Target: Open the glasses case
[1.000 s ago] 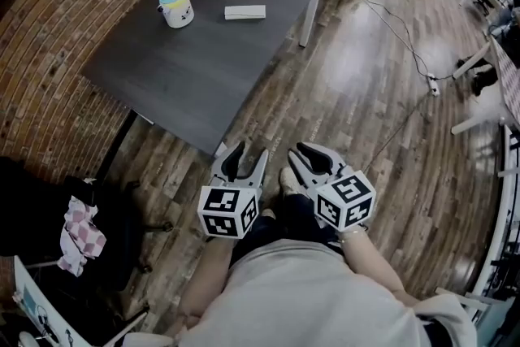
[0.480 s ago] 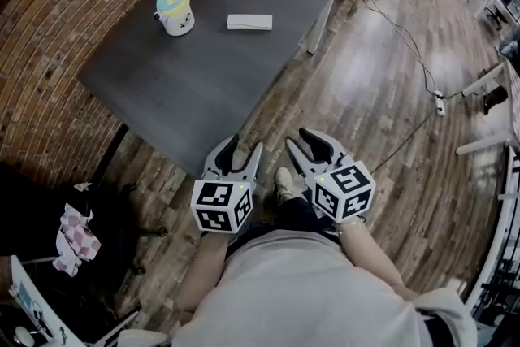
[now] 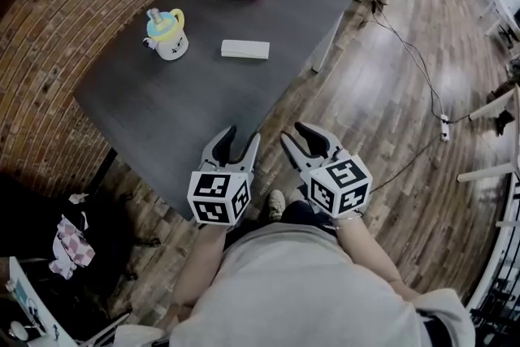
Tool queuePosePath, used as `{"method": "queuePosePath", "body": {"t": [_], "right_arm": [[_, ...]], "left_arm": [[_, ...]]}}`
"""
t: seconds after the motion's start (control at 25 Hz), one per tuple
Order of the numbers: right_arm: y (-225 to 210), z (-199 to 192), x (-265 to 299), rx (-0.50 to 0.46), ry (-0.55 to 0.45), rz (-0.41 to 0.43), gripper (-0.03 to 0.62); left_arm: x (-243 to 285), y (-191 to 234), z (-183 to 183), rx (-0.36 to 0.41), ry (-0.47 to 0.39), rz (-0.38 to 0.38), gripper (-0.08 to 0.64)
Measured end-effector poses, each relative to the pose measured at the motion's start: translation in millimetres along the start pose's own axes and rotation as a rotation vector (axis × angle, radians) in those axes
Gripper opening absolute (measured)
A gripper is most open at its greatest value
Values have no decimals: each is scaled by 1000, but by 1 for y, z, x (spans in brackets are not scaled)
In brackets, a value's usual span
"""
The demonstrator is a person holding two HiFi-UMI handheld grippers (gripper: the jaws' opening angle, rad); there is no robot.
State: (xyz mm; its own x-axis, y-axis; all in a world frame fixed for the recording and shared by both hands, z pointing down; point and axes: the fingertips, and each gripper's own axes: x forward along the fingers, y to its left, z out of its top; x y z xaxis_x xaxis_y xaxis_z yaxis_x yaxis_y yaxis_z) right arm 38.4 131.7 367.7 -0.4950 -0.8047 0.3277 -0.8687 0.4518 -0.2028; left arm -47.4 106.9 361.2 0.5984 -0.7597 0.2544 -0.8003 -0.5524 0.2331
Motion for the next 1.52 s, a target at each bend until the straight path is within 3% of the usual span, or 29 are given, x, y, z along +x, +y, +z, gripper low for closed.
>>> {"method": "queuePosePath", "body": {"t": [0.52,1.08,1.52], "right_arm": [[-48,2,23,22,53,37,140],[-84,-13,41,96,96,9,138],[-120,3,105,84,156,54,140]], "left_arm": [[62,-9,2,-22,50,-5,198],[101,0,-12,-56,114,-28,198],[158,48,1,-100,126,17,198]]}}
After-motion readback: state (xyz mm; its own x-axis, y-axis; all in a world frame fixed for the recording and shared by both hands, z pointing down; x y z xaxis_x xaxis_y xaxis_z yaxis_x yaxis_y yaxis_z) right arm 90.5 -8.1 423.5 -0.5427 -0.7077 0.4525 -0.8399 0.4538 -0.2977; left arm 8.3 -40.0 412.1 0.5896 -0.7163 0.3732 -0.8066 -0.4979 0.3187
